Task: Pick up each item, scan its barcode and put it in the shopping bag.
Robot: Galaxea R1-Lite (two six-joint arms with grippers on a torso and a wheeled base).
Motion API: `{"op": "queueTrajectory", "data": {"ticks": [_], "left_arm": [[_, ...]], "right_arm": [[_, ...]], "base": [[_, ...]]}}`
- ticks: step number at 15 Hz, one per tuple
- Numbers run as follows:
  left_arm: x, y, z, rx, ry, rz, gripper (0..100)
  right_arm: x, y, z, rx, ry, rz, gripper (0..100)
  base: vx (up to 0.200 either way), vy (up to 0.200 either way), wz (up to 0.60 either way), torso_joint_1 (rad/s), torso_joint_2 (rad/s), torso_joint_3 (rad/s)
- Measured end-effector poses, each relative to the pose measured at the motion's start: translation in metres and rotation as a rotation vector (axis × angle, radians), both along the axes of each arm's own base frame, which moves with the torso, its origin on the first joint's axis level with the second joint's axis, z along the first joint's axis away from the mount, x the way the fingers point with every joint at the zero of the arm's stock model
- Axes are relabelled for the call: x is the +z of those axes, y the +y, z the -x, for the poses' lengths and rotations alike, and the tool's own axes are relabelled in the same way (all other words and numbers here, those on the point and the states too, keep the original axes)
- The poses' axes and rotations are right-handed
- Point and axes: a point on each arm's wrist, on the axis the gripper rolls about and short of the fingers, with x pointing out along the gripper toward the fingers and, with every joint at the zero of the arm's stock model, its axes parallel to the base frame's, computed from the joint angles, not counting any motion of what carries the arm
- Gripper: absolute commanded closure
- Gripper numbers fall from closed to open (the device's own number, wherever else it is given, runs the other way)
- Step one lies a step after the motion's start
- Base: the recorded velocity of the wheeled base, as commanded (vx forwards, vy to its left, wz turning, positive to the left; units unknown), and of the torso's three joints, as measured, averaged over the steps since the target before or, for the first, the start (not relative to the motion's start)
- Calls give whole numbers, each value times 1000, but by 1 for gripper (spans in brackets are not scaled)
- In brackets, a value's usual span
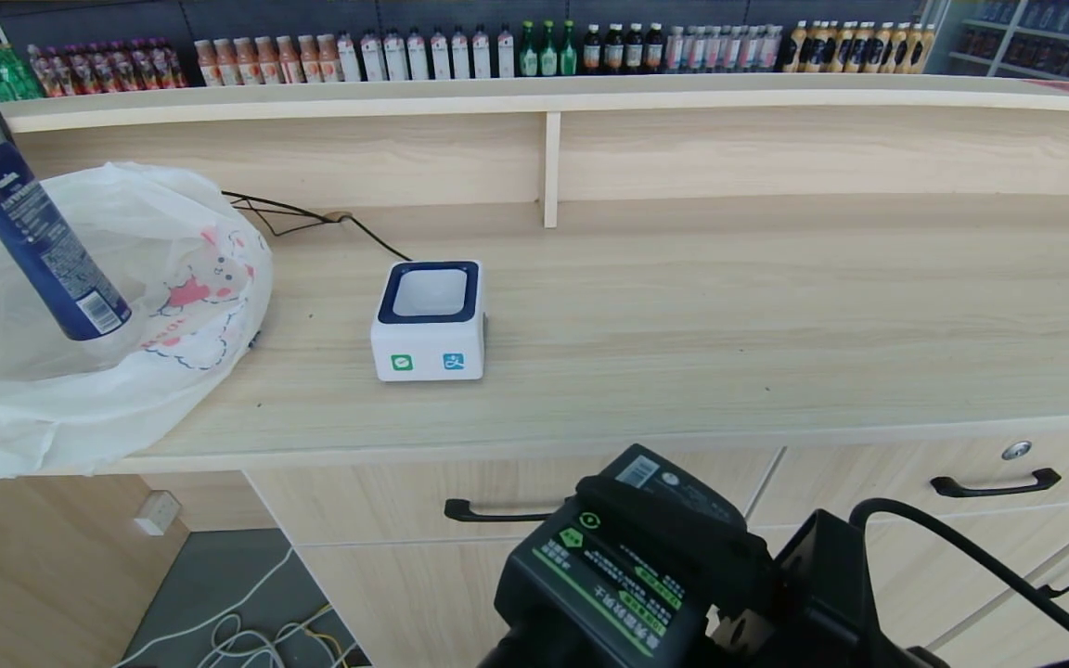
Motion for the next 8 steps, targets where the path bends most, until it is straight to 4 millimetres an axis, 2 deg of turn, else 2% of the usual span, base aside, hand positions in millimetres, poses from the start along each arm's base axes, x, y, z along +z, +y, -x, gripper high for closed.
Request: {"op": "queueTrajectory", "data": {"ticks": [8], "left_arm": [[0, 0, 0, 0, 0, 0, 0]], "right_arm": [[5, -1, 1, 0, -63, -6, 100]], "base": [[0, 0, 0, 0, 0, 0]]}}
